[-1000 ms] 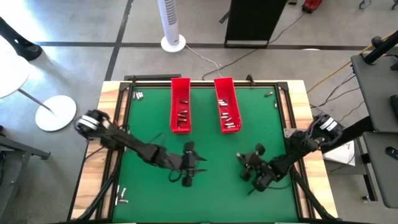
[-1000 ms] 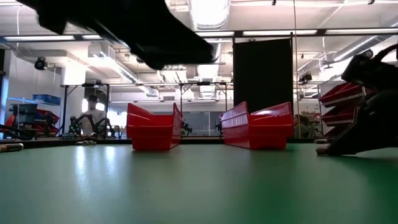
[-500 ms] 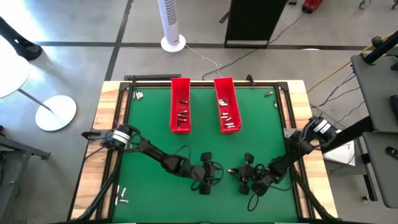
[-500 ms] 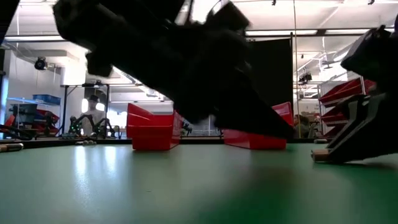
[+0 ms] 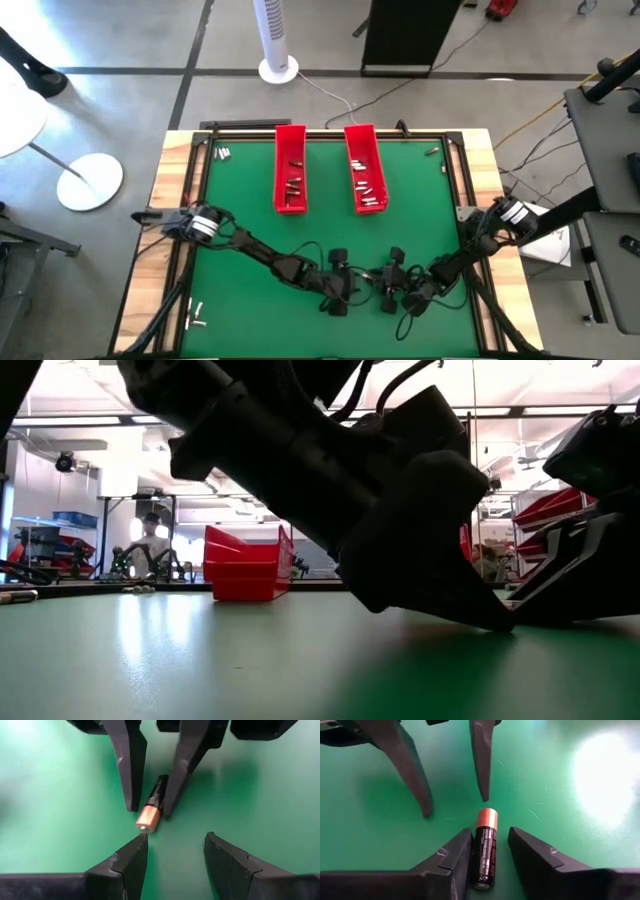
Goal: Sort batteries
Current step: Put the brown battery into the left red bin
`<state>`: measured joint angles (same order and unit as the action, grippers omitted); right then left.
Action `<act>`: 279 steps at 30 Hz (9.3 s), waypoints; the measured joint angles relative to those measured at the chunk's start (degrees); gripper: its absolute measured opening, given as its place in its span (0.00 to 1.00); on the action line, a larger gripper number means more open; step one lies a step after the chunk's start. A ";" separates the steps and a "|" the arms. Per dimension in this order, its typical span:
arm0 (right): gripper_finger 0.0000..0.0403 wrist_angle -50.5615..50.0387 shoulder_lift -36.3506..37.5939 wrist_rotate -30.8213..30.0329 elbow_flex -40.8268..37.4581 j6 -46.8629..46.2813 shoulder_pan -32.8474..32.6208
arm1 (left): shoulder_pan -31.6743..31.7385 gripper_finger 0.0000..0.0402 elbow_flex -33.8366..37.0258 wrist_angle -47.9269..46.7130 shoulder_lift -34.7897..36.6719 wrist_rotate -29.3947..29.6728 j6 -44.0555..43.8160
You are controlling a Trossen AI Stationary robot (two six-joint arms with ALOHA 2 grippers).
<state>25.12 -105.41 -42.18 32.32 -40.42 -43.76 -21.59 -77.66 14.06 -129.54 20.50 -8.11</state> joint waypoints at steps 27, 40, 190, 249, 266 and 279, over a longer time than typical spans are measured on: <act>0.49 -17.54 22.11 2.16 -0.15 5.75 -4.47 | 4.17 0.44 -7.16 -3.41 -1.87 -15.00 7.81; 0.50 -19.83 22.93 2.11 -0.24 3.78 -4.43 | 2.72 0.44 -7.07 -0.54 -3.53 -16.62 7.50; 0.50 -23.29 23.13 -13.10 -0.24 -6.42 -7.84 | 3.52 0.07 18.47 11.72 5.64 -10.42 -5.79; 0.50 -41.62 41.99 22.06 2.14 23.69 25.61 | 53.45 0.07 -0.27 -59.33 26.16 -15.47 34.08; 0.50 -41.66 43.18 25.93 2.14 23.85 27.79 | 53.36 0.07 -0.71 -59.08 20.03 -14.96 35.34; 0.50 -59.24 52.18 22.71 2.16 25.03 37.60 | 53.36 0.09 -0.71 -58.72 17.74 -15.00 35.24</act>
<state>-34.12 -53.23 -19.46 34.48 -15.40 -6.16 31.77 -78.37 -44.66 -111.80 5.50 27.14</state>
